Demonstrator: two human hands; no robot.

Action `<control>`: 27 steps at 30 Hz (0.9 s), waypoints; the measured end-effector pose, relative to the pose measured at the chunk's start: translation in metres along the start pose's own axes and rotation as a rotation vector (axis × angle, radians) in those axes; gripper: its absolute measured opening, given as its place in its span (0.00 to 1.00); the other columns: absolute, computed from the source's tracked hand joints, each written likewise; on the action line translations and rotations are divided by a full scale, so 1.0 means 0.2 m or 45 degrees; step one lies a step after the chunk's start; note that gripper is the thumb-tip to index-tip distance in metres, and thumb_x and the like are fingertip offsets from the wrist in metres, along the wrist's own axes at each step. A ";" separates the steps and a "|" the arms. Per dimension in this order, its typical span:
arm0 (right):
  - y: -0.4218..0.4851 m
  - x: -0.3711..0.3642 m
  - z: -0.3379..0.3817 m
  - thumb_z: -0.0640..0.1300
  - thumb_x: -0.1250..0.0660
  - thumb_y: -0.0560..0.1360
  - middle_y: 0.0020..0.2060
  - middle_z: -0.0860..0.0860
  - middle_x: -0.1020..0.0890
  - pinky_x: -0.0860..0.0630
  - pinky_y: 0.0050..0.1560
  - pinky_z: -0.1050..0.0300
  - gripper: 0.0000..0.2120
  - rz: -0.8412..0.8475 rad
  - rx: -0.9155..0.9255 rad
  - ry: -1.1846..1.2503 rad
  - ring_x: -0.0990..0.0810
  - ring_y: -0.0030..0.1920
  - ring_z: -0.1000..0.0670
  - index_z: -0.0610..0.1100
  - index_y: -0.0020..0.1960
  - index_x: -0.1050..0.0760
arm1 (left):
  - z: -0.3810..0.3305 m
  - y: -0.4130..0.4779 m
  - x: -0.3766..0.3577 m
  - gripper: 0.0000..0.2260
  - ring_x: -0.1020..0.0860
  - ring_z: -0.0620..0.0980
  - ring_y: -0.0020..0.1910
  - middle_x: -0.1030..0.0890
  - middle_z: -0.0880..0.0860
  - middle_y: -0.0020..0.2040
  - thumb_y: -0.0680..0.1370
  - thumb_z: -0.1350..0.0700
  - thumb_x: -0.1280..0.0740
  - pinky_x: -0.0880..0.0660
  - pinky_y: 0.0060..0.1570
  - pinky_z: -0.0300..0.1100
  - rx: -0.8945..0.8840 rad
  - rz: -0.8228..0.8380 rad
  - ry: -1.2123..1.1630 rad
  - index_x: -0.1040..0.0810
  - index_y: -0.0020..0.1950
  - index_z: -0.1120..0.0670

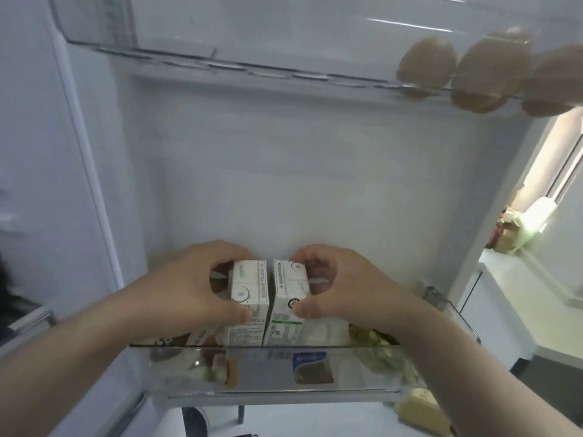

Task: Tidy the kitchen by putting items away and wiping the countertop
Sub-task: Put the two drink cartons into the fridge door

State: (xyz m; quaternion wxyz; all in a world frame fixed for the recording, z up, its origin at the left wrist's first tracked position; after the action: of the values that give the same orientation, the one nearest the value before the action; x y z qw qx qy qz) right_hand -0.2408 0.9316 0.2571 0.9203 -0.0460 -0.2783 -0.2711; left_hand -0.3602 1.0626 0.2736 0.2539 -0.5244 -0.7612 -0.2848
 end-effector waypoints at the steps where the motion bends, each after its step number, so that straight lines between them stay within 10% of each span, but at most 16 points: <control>1: 0.00 -0.01 0.00 0.36 0.21 0.64 0.48 0.53 0.14 0.19 0.58 0.49 0.20 0.001 -0.008 -0.011 0.16 0.52 0.55 0.49 0.53 0.20 | 0.01 0.00 -0.01 0.27 0.21 0.35 0.53 0.21 0.34 0.53 0.55 0.41 0.25 0.23 0.57 0.45 -0.004 0.006 0.000 0.23 0.54 0.33; 27: 0.01 -0.03 -0.03 0.36 0.24 0.66 0.52 0.50 0.15 0.23 0.63 0.45 0.20 0.108 0.057 -0.062 0.17 0.56 0.51 0.49 0.56 0.20 | 0.14 0.08 -0.12 0.26 0.18 0.42 0.48 0.16 0.43 0.48 0.58 0.48 0.22 0.21 0.54 0.49 0.191 0.181 0.000 0.23 0.54 0.43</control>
State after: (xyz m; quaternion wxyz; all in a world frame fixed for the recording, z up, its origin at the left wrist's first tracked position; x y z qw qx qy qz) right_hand -0.2411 0.9344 0.2483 0.9247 -0.0439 -0.3045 -0.2243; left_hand -0.3399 1.0711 0.2404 0.3119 -0.5567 -0.7413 -0.2082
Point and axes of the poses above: each hand's wrist, its own y-axis towards the middle knuckle, its own x-axis out of the back of the hand, z = x × y, the point moved 9 cm from there along y, towards the middle knuckle
